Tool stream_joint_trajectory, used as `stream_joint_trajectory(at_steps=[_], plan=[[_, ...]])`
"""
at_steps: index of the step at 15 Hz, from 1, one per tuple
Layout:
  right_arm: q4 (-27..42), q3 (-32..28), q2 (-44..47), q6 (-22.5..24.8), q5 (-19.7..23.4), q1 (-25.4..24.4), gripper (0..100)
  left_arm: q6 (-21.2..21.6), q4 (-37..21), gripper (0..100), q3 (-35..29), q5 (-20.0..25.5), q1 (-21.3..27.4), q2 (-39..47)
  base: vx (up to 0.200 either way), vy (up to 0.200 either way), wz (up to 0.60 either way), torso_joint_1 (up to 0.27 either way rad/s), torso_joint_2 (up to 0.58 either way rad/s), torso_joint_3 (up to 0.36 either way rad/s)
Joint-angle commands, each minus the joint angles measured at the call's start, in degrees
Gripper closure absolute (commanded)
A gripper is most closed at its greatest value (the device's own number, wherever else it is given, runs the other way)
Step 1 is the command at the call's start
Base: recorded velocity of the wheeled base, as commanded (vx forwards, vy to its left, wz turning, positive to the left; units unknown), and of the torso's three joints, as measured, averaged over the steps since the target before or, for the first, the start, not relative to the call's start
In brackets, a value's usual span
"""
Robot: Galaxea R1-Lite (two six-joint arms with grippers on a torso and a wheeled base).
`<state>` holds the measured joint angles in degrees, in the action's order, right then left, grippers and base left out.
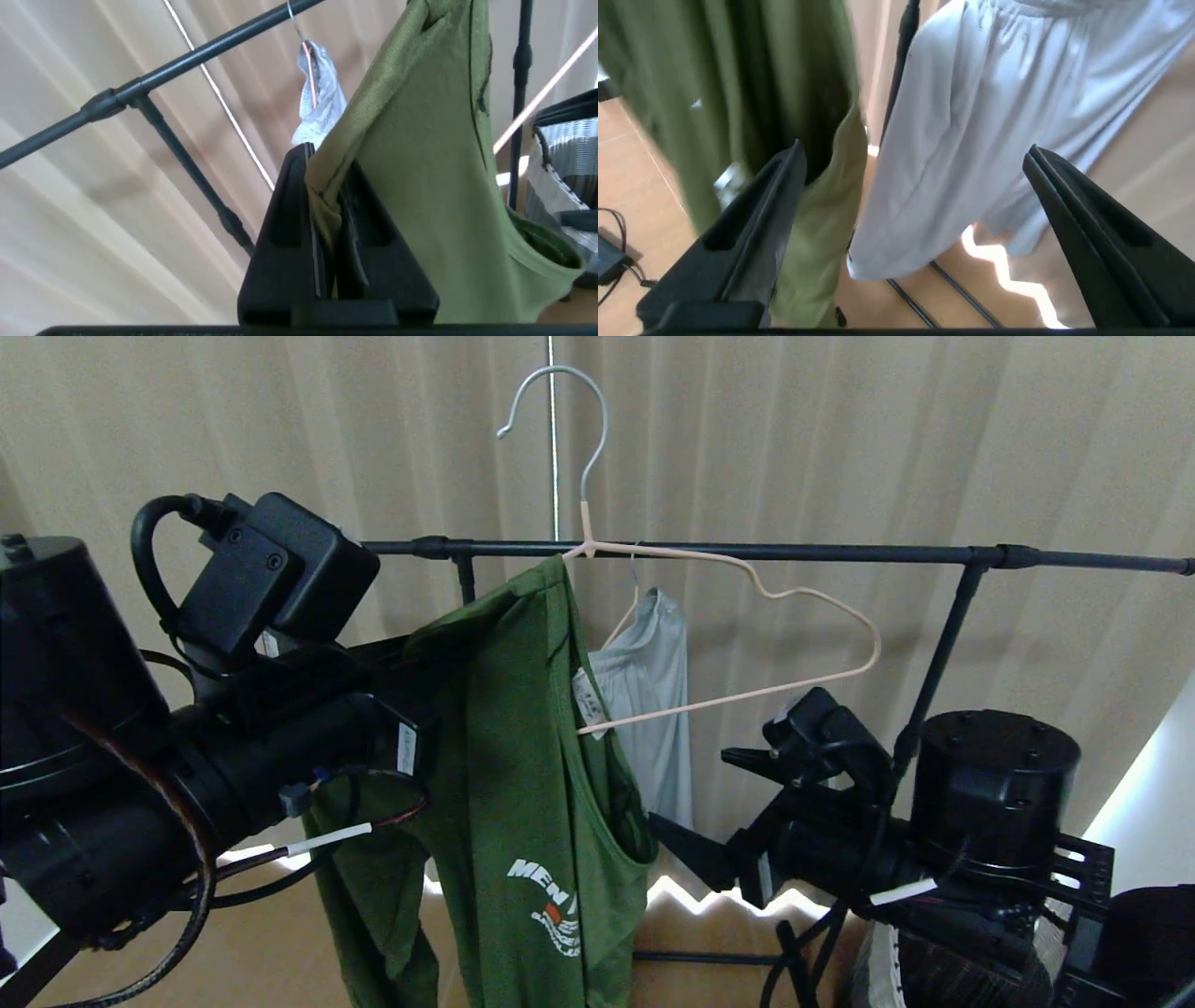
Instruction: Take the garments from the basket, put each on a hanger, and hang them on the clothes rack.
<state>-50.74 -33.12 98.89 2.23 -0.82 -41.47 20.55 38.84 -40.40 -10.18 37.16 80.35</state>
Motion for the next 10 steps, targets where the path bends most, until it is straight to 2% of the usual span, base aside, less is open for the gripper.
stream_joint_trajectory(at_steps=[1, 6, 10], plan=[[0.02, -2.91, 4.56, -0.21, -0.59, -0.36, 0, 0.01, 0.01, 100, 0.06, -0.02, 0.72, -0.9, 0.0, 0.0, 0.0, 0.0, 0.0, 0.0], [-1.12, -3.09, 6.49, -0.3, -1.73, -0.45, 0, 0.1, 0.01, 100, -0.21, -0.02, 1.43, -1.16, 0.0, 0.0, 0.0, 0.0, 0.0, 0.0], [-3.58, 3.85, 3.15, -0.39, -7.36, 1.66, 0, 0.01, 0.01, 100, 0.15, -0.1, -0.24, -1.69, 0.0, 0.0, 0.0, 0.0, 0.0, 0.0]])
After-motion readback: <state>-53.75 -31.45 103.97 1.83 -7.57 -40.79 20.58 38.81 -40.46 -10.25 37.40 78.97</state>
